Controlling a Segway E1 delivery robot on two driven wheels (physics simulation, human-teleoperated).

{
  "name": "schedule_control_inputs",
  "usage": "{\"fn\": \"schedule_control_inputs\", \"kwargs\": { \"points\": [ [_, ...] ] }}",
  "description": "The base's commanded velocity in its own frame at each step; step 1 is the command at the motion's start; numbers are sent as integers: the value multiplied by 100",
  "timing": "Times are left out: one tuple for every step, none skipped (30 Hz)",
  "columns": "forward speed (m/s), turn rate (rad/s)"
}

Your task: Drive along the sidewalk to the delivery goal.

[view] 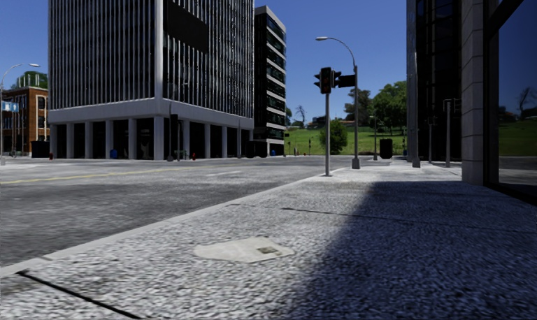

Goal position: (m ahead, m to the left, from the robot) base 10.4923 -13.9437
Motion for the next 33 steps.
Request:
{"fn": "schedule_control_inputs", "kwargs": {
  "points": [
    [200,-42],
    [200,-42],
    [200,-42],
    [200,-42],
    [200,-42],
    [200,-42],
    [200,-42],
    [200,-42],
    [200,-42],
    [200,-42],
    [200,-42],
    [200,-43],
    [200,-46],
    [200,-46],
    [200,-48],
    [200,-48],
    [200,-49],
    [200,-49],
    [200,-49],
    [200,-51],
    [200,-55],
    [200,-56],
    [200,-56],
    [200,-56],
    [200,-56],
    [200,-56],
    [200,-56],
    [200,-56],
    [200,-56],
    [200,-56],
    [200,-56],
    [200,-56],
    [200,-56]
  ]
}}
